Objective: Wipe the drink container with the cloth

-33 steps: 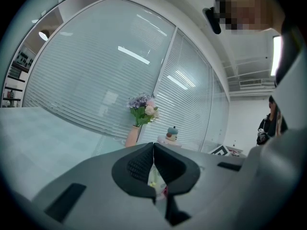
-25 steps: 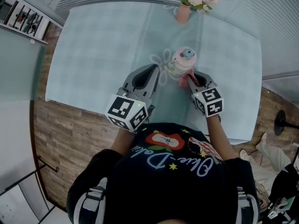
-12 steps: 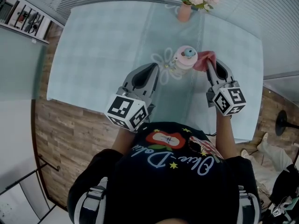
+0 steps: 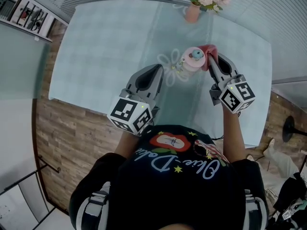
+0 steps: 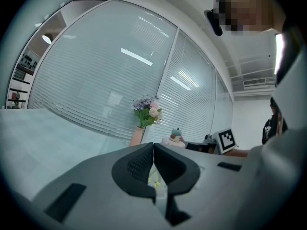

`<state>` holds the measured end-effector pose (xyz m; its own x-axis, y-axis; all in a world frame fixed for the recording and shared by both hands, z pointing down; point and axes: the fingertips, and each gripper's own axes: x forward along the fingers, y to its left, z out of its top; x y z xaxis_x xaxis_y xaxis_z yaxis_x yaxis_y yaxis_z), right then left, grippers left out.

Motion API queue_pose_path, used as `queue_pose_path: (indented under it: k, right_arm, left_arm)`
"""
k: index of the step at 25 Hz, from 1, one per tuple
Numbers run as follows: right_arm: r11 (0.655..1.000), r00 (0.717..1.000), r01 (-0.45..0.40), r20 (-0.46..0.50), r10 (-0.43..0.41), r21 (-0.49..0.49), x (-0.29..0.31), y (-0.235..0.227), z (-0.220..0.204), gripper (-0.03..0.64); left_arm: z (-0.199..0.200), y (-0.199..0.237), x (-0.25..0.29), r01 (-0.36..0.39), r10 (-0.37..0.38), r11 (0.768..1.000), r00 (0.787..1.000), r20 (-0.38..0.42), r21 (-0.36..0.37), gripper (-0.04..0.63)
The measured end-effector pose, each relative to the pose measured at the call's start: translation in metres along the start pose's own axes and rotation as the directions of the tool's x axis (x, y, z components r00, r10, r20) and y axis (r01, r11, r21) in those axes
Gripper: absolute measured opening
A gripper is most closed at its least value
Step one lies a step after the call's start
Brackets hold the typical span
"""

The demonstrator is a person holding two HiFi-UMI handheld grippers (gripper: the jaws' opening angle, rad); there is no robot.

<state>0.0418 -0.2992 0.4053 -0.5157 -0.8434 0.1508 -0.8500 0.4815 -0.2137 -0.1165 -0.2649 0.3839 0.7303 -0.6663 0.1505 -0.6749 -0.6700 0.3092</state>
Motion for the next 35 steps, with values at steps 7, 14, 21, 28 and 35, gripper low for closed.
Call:
queue_pose_path:
  k: [7, 14, 21, 28, 35]
  right_arm:
    - [1.0, 0.999, 0.002, -0.042, -0.002, -0.001, 0.006, -0.001, -0.011, 0.031]
    - [0.999, 0.992, 0.026, -0.124, -0.028, -0.024, 0.011, -0.009, -0.031, 0.029]
    - [0.999, 0.98, 0.025, -0.195, -0.028, -0.021, 0.018, -0.014, -0.053, 0.029]
    - [0.999, 0.966, 0.024, -0.257, -0.033, -0.036, 0.022, -0.019, -0.072, 0.028]
    - [0.999, 0.943, 0.013, -0.331, -0.03, -0.052, 0.025, -0.022, -0.093, 0.028]
  left_arm:
    - [0.001, -0.001, 0.0, 0.0, 0.0, 1.0, 1.0, -0.005, 0.006, 0.003]
    - [0.002, -0.003, 0.001, 0.008, -0.008, 1.0, 1.0, -0.002, 0.009, 0.003]
    - [0.002, -0.001, 0.001, -0.004, 0.004, 1.0, 1.0, 0.008, -0.006, 0.003]
    - [-0.001, 0.0, 0.0, -0.01, 0.01, 1.0, 1.0, 0.005, -0.01, 0.003]
    - [-0.003, 0.003, -0.001, -0.022, 0.022, 1.0, 1.0, 0.003, -0.013, 0.003]
